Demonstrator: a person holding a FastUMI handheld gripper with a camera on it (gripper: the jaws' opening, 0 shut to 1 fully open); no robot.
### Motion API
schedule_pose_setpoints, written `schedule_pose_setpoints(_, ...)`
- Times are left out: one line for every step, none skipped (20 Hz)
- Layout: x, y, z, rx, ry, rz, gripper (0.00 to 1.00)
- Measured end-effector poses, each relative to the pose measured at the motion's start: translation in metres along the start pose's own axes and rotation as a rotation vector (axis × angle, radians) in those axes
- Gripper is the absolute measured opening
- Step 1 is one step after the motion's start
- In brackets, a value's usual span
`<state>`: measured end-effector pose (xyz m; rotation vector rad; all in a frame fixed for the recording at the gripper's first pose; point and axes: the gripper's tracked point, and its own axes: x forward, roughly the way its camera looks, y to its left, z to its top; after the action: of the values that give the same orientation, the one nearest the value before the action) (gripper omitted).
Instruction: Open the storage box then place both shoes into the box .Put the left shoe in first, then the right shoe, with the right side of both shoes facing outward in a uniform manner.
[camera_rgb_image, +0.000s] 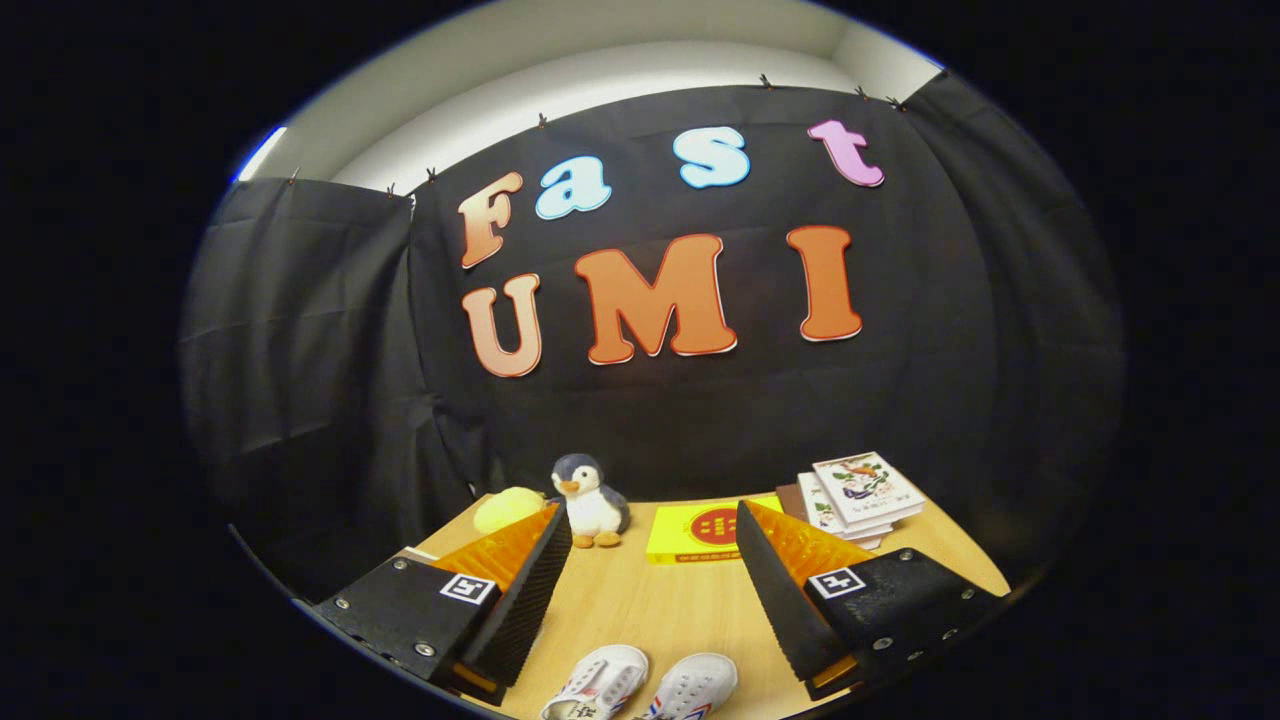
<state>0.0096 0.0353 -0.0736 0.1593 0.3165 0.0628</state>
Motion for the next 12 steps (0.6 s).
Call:
schedule_pose_setpoints(0.002, 0.008, -0.009, 0.012, 0.036, 0.03, 0.97)
schedule_pose_setpoints(0.005, 0.018, -0.023, 0.029, 0.088, 0.061, 0.98)
schedule_pose_setpoints(0.007, 0.027, -0.037, 0.052, 0.139, 0.094, 0.98)
schedule_pose_setpoints(0.008, 0.037, -0.051, 0.077, 0.187, 0.124, 0.98)
schedule_pose_setpoints(0.008, 0.046, -0.063, 0.101, 0.23, 0.154, 0.98)
schedule_pose_setpoints(0.008, 0.055, -0.073, 0.124, 0.268, 0.181, 0.98)
schedule_pose_setpoints(0.009, 0.065, -0.083, 0.143, 0.306, 0.211, 0.97)
schedule_pose_setpoints(0.01, 0.075, -0.096, 0.157, 0.348, 0.241, 0.97)
schedule_pose_setpoints(0.01, 0.083, -0.106, 0.167, 0.385, 0.268, 0.97)
schedule_pose_setpoints(0.008, 0.092, -0.117, 0.178, 0.424, 0.292, 0.96)
schedule_pose_setpoints(0.006, 0.1, -0.128, 0.194, 0.463, 0.319, 0.96)
schedule_pose_setpoints(0.004, 0.109, -0.138, 0.212, 0.505, 0.346, 0.96)
